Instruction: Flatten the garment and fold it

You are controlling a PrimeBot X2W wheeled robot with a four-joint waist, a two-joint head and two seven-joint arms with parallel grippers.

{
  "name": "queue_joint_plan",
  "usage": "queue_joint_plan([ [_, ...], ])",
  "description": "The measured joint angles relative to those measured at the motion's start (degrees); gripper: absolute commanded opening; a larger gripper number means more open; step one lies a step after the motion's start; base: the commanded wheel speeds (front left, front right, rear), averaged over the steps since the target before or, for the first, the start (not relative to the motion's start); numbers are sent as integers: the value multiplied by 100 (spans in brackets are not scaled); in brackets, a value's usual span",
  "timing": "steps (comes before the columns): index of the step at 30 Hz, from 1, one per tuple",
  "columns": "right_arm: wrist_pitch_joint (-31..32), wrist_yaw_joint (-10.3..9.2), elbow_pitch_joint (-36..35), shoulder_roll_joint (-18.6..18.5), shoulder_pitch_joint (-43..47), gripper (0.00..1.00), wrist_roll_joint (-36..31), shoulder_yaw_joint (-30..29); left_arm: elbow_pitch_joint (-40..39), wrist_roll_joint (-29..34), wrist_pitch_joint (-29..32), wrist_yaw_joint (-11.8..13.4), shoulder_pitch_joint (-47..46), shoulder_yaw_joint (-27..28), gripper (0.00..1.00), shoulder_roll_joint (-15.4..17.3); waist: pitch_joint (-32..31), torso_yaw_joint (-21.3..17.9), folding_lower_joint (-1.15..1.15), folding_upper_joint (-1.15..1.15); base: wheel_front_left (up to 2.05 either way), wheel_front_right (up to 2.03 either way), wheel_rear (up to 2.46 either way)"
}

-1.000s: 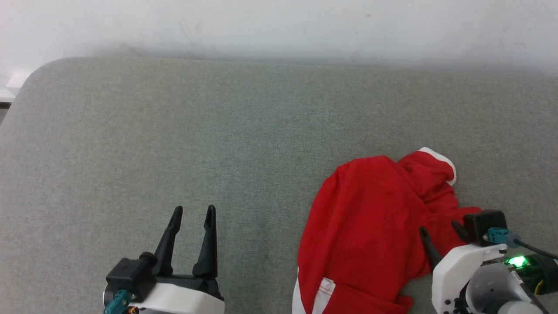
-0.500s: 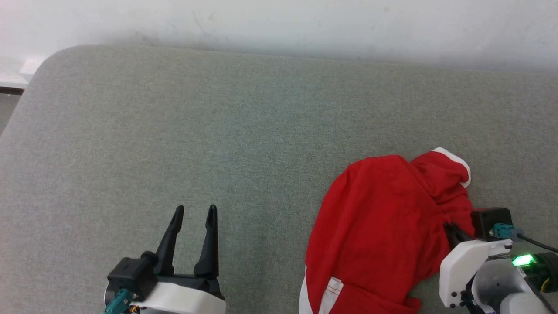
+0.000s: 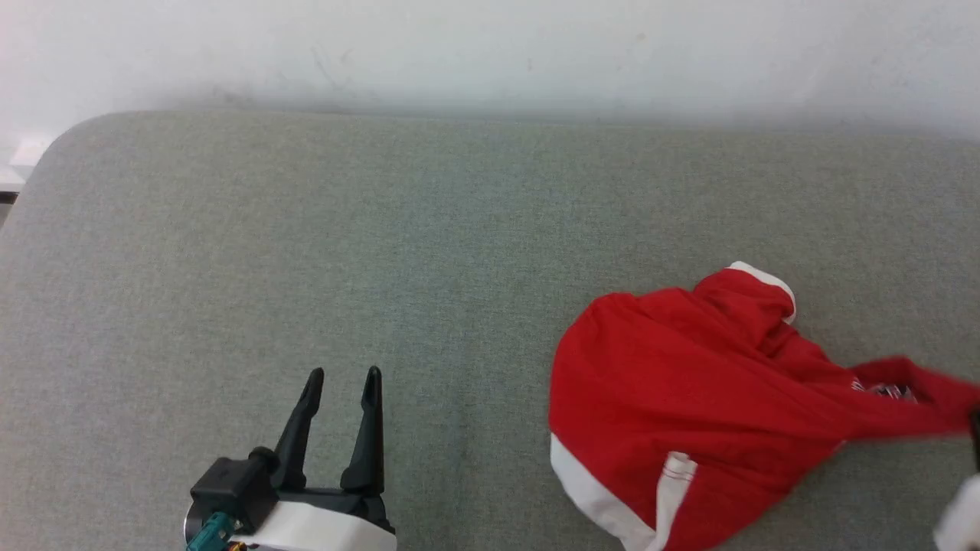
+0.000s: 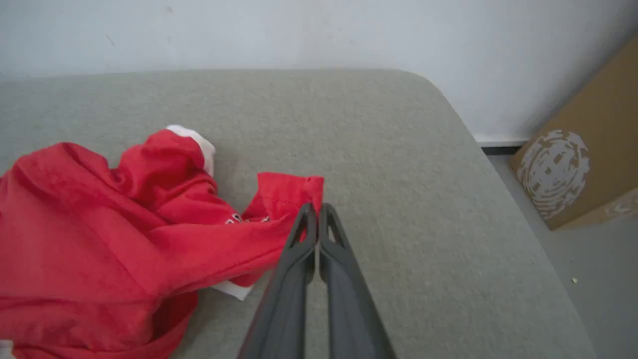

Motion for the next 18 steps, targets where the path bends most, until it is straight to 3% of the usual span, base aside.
queue_joint_plan([
  [7,558,0,546,-4,1298,0,166,-1083,-32,1,0,0,12,36,100,0,52,-106,0,0,0,0,0],
  [8,558,-1,697,2,1366,11,169,-1154,-33,1,0,0,12,47,100,0,61,-126,0,0,0,0,0],
  [9,546,-1,824,1,1385,79,147,-1169,-34,1,-1,0,12,65,100,0,68,-149,0,0,0,0,0],
  [10,495,-1,905,0,1378,100,65,-1144,-33,1,-1,0,12,79,100,0,73,-174,0,0,0,0,0],
  [14,36,-1,896,0,1071,100,75,-853,-21,3,0,0,11,112,100,0,69,-275,0,0,0,0,0],
  [18,-177,-2,485,-2,376,100,33,-80,-11,12,0,-2,8,94,100,0,44,-330,0,0,0,0,0],
])
